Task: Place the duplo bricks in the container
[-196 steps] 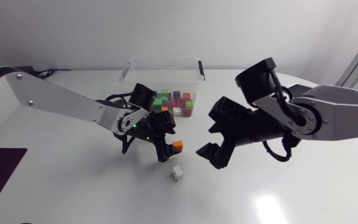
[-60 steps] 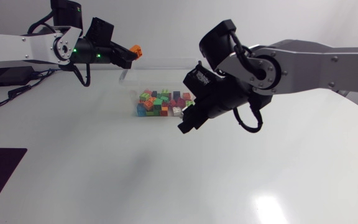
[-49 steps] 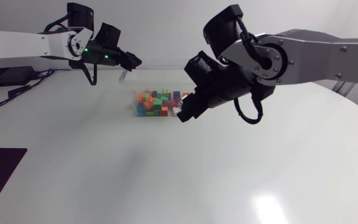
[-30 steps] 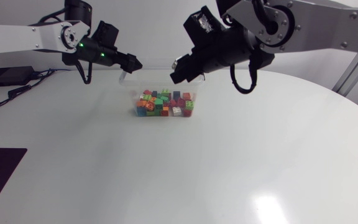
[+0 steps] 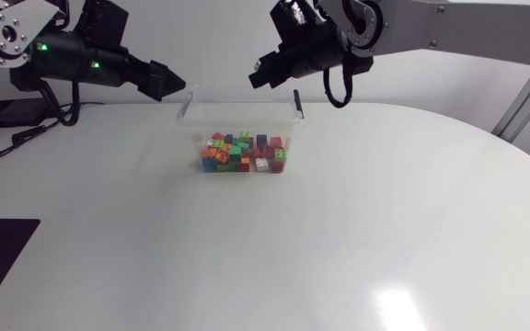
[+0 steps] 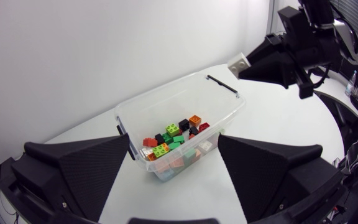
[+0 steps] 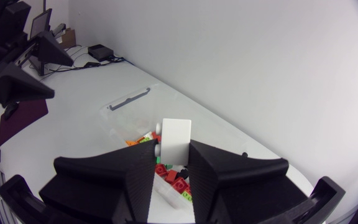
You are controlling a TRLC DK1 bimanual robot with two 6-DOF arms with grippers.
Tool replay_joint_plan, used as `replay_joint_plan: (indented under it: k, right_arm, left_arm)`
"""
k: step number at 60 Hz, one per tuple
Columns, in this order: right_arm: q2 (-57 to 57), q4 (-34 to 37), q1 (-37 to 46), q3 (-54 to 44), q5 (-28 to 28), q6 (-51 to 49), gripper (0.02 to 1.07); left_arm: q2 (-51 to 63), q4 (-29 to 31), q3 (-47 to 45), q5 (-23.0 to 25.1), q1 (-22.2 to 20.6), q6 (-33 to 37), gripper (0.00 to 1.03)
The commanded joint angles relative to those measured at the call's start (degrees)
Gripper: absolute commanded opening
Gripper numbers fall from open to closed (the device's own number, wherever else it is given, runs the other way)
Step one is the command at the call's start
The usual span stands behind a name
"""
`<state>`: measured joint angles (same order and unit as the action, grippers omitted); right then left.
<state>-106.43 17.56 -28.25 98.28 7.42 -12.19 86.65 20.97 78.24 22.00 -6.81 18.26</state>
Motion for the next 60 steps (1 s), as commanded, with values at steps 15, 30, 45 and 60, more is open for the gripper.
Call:
replay_joint_plan:
  k: [15,30,45,60]
  right_arm:
    - [-7.56,-5.7,0.3,5.78,0.31,-0.3,0.3]
    - [-17.76,-9.92,1.27,12.55,-1.97,-0.65,0.4]
    - [-18.37,-8.07,0.65,15.27,-4.87,-2.05,1.02]
    - [-1.67,-8.51,2.06,1.21,-8.56,-5.04,1.02]
  left_arm:
    - [-9.22,1.18,-9.59,0.24,0.48,3.36,0.99]
    - [-13.7,2.85,-13.2,1.64,2.85,4.5,0.99]
    - [-19.15,3.46,-16.89,1.56,3.56,5.12,0.99]
    - [-24.43,3.46,-21.28,1.64,6.98,7.4,0.99]
